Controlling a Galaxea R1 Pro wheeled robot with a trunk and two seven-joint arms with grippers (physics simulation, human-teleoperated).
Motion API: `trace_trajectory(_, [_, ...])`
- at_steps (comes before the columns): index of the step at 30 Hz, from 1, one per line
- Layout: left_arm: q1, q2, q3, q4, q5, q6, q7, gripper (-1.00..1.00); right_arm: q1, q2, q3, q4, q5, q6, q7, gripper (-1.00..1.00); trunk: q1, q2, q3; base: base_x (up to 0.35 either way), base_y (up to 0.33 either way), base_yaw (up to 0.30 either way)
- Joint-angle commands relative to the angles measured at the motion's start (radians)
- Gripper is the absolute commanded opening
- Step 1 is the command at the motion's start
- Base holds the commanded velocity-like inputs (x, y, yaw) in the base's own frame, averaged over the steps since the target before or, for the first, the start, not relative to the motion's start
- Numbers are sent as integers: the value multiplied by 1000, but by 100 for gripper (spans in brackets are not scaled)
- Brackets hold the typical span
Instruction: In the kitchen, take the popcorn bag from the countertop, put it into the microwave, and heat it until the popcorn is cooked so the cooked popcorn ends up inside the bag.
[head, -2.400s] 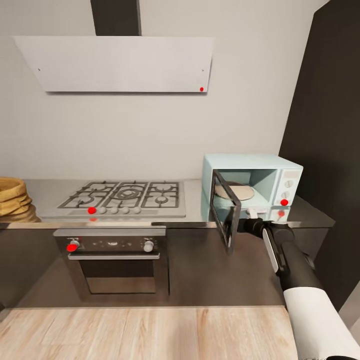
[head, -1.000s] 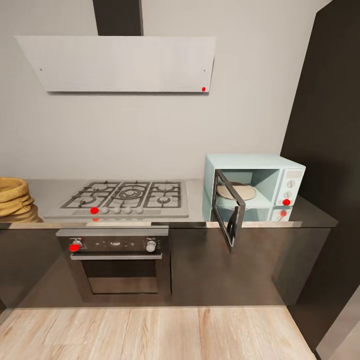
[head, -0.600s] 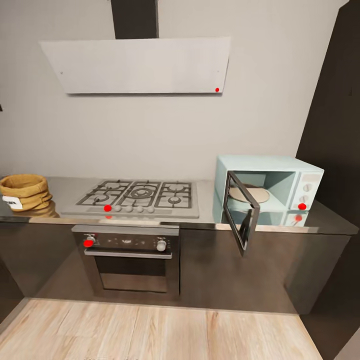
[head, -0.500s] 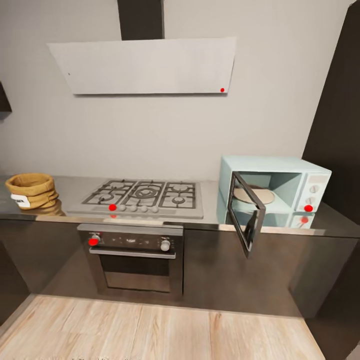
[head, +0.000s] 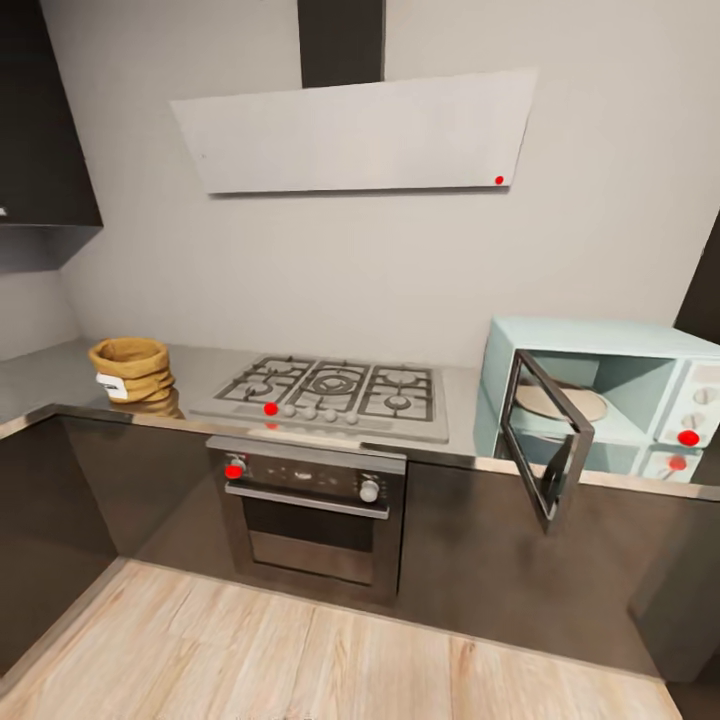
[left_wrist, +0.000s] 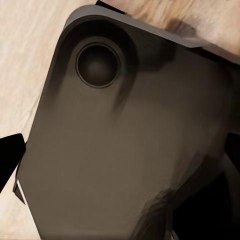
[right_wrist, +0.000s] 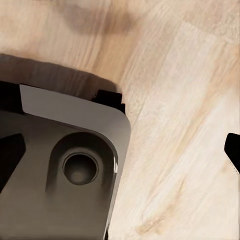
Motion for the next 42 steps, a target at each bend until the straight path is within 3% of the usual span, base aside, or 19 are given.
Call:
trace_trajectory(1, [0, -1, 6, -1, 1, -1, 1, 100, -1, -1, -8, 3, 9, -4, 2, 100, 0, -1, -1, 0, 0, 267])
trace_trajectory(32, [0, -1, 2, -1, -2, -1, 0, 100, -1, -1, -12, 3, 5, -5, 1, 100, 0, -1, -1, 1, 0, 268])
trace_trajectory(42, [0, -2, 2, 0, -1, 1, 1, 100, -1, -4, -13, 3, 11, -16, 2, 100, 0, -1, -1, 223, -111, 109])
